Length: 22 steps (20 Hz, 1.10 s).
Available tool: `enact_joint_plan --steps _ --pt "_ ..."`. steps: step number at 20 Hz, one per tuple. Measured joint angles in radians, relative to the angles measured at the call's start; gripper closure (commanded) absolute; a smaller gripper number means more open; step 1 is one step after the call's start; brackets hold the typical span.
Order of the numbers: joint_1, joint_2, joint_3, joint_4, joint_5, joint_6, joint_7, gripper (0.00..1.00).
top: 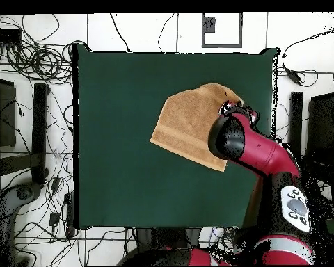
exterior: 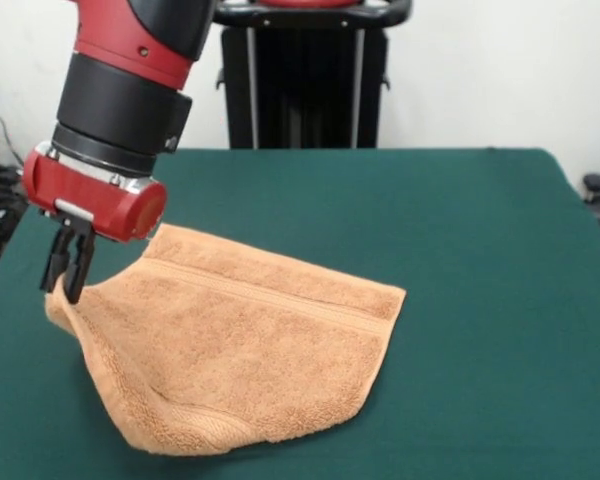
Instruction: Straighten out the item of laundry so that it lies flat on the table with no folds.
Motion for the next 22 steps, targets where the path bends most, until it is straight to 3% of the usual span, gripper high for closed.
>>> enact_joint_plan --steps 13,22 --pt "-0.026 -0.006 0.017 -0.016 -0.048 0.006 0.0 1.0" --pt "-0.012 -0.074 0.016 -0.015 -0.049 0.137 0.0 1.0"
